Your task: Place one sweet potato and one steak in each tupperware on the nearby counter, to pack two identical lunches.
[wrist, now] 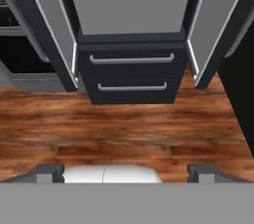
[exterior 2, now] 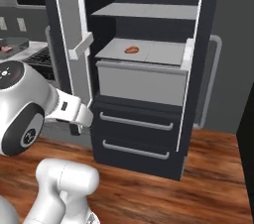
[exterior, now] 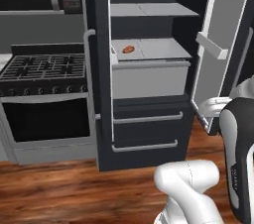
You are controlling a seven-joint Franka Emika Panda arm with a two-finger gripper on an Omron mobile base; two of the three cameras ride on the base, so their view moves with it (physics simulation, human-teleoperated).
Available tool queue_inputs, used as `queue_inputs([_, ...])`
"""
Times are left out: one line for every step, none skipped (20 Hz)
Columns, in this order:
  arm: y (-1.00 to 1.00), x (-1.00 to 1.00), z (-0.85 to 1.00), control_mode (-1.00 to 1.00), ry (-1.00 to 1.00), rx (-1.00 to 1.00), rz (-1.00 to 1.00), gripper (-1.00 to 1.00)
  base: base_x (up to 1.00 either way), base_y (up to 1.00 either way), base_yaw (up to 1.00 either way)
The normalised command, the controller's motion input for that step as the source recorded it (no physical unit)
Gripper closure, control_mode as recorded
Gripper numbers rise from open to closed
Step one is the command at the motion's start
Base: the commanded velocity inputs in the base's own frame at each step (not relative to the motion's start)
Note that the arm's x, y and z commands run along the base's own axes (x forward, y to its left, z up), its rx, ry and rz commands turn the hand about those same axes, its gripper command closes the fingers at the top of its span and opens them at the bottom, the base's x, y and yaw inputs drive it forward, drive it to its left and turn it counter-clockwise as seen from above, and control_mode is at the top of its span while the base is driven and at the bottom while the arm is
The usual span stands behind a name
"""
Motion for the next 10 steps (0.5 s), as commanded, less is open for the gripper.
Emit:
queue_inputs([0.00,0.00,0.00,1.00,0.00,0.00,0.00,-1.00,0.07,-0.50,0.00])
queue_inputs([0.00,0.00,0.00,1.00,0.00,0.00,0.00,-1.00,0.14,-0.44,0.00])
queue_inputs([0.00,0.00,0.00,1.00,0.00,0.00,0.00,-1.00,0.21,-0.34,0.00])
queue_inputs([0.00,0.00,0.00,1.00,0.00,0.00,0.00,-1.00,0.34,-0.19,0.00])
queue_inputs([0.00,0.00,0.00,1.00,0.00,0.00,0.00,-1.00,0.49,0.00,0.00])
queue_inputs([0.00,0.00,0.00,1.00,0.00,0.00,0.00,-1.00,0.53,0.00,0.00])
queue_inputs([0.00,0.00,0.00,1.00,0.00,0.00,0.00,-1.00,0.58,0.00,0.00])
queue_inputs([0.00,0.00,0.00,1.00,0.00,0.00,0.00,-1.00,0.59,0.00,0.00])
queue_inputs([0.00,0.00,0.00,1.00,0.00,0.00,0.00,-1.00,0.58,0.00,0.00])
queue_inputs([0.00,0.00,0.00,1.00,0.00,0.00,0.00,-1.00,0.63,0.00,0.00])
